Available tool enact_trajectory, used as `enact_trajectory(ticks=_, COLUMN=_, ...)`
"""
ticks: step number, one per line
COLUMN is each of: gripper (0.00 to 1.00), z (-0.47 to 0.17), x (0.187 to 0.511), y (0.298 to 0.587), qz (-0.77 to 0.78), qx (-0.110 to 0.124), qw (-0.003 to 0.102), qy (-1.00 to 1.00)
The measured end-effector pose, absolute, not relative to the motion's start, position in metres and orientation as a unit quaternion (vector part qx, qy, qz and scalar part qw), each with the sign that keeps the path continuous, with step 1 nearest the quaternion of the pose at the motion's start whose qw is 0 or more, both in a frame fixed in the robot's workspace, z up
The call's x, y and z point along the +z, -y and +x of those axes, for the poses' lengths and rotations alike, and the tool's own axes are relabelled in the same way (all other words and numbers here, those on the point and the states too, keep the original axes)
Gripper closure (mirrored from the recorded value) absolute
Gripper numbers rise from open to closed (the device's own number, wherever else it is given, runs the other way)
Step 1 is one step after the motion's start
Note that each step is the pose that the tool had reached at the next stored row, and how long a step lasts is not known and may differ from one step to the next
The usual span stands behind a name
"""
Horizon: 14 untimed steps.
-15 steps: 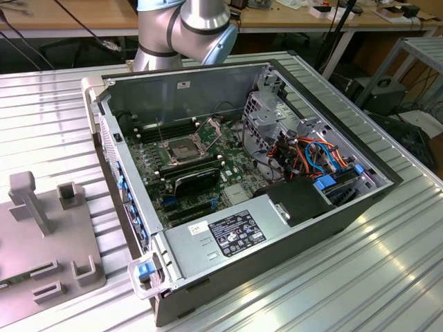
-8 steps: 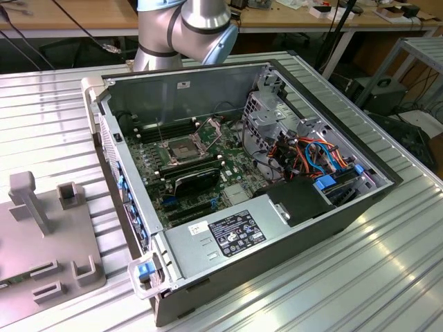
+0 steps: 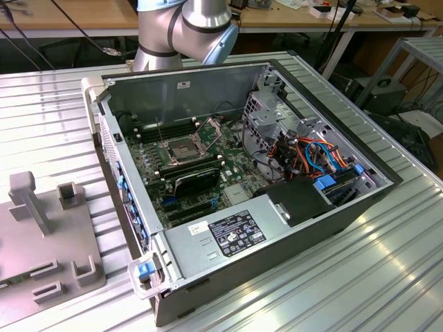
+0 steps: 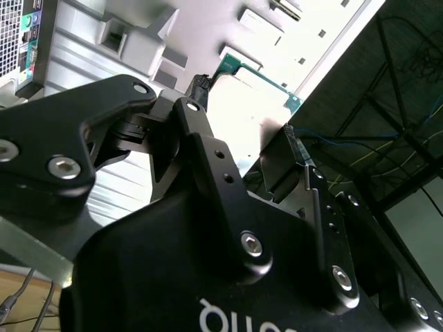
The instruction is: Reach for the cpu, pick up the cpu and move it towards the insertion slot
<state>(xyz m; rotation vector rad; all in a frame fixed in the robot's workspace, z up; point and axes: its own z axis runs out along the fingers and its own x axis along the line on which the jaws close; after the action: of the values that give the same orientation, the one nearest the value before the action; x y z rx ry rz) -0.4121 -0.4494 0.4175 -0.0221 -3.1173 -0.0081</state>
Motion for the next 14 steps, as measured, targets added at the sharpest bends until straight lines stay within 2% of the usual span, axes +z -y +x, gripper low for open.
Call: enact_trajectory(ticks=14, gripper=0.45, z=-0.394, x=0.418, y=0.449, qz=-0.007, qx=-0.003, qw=0.012, qy=1.0)
